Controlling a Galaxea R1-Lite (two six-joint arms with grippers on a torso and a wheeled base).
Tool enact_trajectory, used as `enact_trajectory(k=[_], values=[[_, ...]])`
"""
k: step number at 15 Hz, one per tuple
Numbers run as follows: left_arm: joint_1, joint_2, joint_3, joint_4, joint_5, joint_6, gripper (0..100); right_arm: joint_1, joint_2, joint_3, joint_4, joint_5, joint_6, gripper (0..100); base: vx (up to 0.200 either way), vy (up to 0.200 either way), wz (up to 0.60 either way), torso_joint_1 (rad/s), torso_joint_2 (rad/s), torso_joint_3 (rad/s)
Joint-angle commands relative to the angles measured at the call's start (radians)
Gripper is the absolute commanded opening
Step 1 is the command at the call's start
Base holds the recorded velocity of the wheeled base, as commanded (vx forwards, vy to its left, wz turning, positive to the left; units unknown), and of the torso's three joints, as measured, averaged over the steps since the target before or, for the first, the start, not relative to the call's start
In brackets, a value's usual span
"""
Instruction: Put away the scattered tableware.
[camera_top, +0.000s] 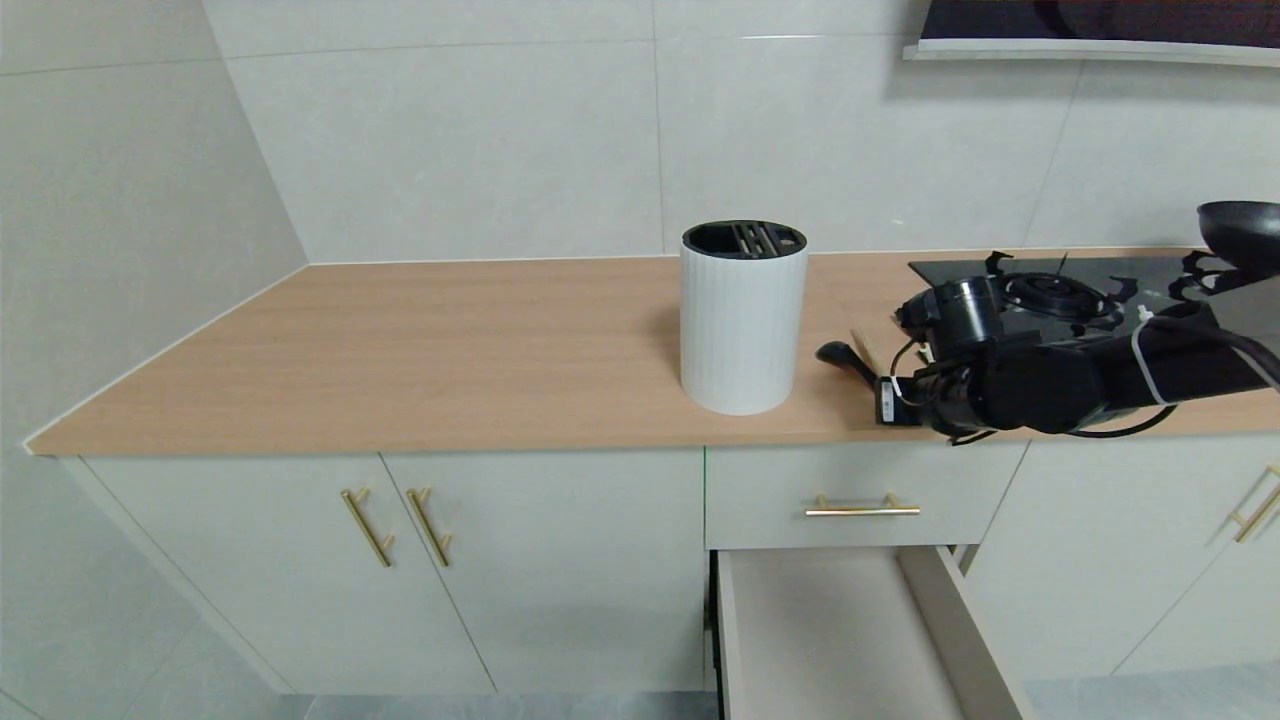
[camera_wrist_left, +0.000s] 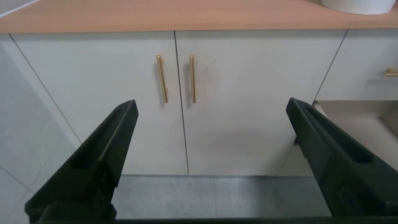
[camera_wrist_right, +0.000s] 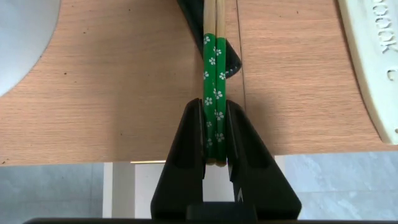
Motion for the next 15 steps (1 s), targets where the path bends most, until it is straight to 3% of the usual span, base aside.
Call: enact_trajectory(k=[1,5,7,11,15], values=[[0.001,0.002,0.000,0.000,0.001,0.000,100,0.000,-0.061,0.012,0.005,-0.008,0.000,0,0.000,0.000,0.00,0.000,0.00,0.000],[0.001,0.002,0.000,0.000,0.001,0.000,100,0.023,-0.339,0.180,0.110,0.029,0.003,0,0.000,0.000,0.00,0.000,0.00,0.000],[0.001,0.002,0.000,0.000,0.001,0.000,100,0.078,-0.520,0.292,0.190,0.068,0.002,0,0.000,0.000,0.00,0.000,0.00,0.000],[0.001,0.002,0.000,0.000,0.001,0.000,100,0.141,-0.730,0.430,0.280,0.159,-0.006,0,0.000,0.000,0.00,0.000,0.00,0.000],[0.001,0.002,0.000,0.000,0.001,0.000,100,0.204,-0.836,0.543,0.337,0.165,-0.012,0,0.000,0.000,0.00,0.000,0.00,0.000]])
